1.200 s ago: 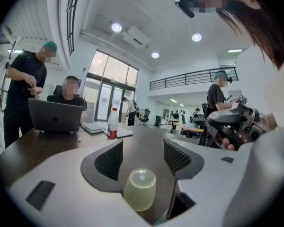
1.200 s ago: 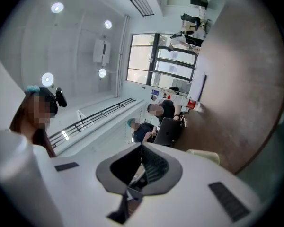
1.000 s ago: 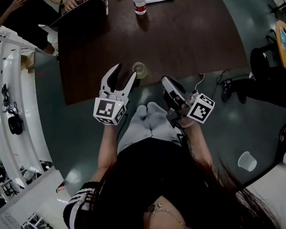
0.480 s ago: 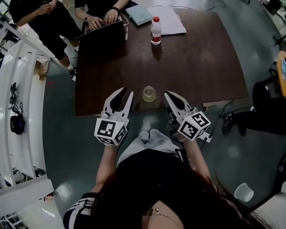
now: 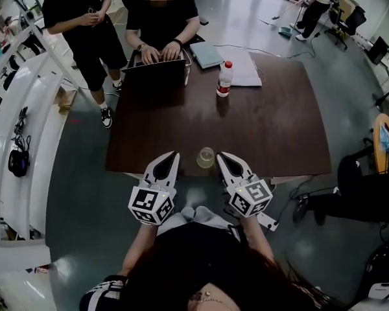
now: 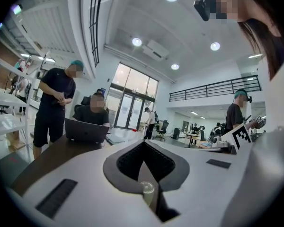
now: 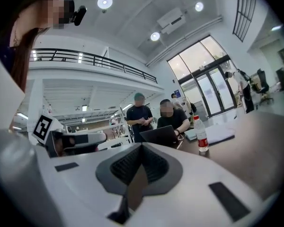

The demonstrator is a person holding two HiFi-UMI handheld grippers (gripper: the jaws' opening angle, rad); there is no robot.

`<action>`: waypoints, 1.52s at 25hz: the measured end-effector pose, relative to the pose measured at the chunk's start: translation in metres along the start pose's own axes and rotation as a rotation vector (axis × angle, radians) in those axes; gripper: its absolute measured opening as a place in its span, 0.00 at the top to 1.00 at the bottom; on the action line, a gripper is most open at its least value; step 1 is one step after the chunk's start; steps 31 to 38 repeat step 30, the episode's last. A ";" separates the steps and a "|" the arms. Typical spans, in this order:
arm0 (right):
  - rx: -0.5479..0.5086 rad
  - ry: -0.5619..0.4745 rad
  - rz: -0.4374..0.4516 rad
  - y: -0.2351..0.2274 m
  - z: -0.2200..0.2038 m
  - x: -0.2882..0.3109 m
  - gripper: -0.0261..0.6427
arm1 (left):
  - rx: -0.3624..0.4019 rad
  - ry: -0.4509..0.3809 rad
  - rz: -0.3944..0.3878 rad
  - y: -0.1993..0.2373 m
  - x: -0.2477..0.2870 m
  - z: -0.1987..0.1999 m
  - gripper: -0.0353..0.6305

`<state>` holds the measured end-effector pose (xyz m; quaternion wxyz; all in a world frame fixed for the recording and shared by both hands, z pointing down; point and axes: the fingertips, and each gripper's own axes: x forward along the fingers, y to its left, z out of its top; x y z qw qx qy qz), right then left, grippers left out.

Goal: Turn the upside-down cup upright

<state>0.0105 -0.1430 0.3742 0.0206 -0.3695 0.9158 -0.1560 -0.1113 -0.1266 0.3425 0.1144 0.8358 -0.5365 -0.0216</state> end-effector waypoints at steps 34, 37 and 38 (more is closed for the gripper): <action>-0.064 0.049 -0.026 0.011 0.001 -0.004 0.94 | -0.079 0.058 -0.015 0.003 0.006 -0.009 0.94; -0.064 0.049 -0.026 0.011 0.001 -0.004 0.94 | -0.079 0.058 -0.015 0.003 0.006 -0.009 0.94; -0.064 0.049 -0.026 0.011 0.001 -0.004 0.94 | -0.079 0.058 -0.015 0.003 0.006 -0.009 0.94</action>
